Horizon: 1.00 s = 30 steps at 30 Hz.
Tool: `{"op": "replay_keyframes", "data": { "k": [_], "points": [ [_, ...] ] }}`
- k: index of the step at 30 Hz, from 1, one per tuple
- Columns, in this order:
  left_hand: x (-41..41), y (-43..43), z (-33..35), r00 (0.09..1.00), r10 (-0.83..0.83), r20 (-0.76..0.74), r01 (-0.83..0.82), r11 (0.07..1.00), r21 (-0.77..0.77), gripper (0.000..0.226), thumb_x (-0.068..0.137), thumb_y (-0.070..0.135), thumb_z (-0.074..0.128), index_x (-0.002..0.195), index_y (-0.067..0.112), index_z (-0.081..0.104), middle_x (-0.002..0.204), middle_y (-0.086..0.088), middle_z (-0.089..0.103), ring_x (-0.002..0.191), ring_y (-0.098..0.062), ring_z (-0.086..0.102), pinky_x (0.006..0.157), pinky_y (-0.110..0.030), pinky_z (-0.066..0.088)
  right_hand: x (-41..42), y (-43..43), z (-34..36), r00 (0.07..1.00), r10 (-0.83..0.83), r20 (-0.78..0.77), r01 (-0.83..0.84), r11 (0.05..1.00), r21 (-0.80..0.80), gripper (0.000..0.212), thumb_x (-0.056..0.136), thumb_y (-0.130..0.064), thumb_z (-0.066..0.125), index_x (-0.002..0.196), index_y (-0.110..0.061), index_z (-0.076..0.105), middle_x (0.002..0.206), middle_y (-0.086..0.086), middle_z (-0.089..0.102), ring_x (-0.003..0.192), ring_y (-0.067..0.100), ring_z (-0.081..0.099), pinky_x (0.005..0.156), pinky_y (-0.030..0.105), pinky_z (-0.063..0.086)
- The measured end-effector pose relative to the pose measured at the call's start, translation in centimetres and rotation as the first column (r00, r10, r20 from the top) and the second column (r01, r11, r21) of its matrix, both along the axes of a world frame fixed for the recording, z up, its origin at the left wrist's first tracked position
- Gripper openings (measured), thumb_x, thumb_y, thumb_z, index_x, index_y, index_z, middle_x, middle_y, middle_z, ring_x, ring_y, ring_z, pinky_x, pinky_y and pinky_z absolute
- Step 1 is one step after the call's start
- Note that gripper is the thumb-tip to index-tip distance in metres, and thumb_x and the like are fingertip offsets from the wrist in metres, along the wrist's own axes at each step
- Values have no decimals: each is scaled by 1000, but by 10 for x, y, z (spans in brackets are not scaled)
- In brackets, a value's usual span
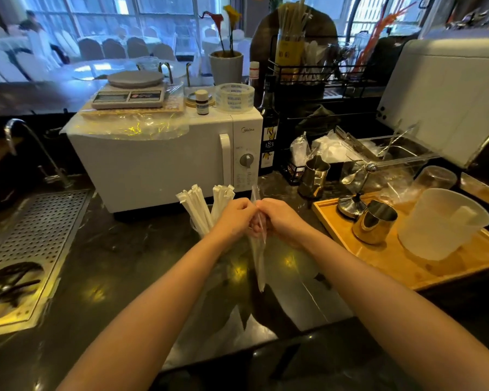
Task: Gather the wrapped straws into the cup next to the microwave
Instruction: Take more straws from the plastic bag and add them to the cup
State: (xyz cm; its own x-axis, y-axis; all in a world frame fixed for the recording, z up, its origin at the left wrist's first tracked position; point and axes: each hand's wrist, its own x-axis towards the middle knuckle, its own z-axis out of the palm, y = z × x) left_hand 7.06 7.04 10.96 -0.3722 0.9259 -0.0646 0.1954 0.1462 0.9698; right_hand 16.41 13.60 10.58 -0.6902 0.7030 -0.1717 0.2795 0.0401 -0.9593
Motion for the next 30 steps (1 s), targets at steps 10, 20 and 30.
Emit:
{"op": "replay_keyframes", "data": {
  "k": [10,20,30],
  "points": [
    [3,-25,5,986,56,-158,-57,998,2,32,97,21,35,68,20,48,69,0,54,63,-10,56,52,-12,48,-3,-18,1,997,61,-43,-54,989,139,30,97,-15,37,68,-13,46,67,6,49,59,14,49,53,20,44],
    [6,-53,5,974,170,-149,-161,984,72,31,97,18,38,71,13,54,67,0,56,64,-10,57,61,-15,49,-7,-37,-3,972,156,-175,-160,987,-8,29,95,-12,39,68,-10,50,64,6,48,61,17,47,66,30,45],
    [4,-74,0,972,212,-99,-208,977,49,27,95,13,40,75,6,57,66,-7,58,60,-14,58,63,-21,51,-14,-53,-14,950,194,-246,-233,962,-141,33,97,-14,35,71,-8,55,63,8,50,60,17,48,70,33,44]
  ]
}}
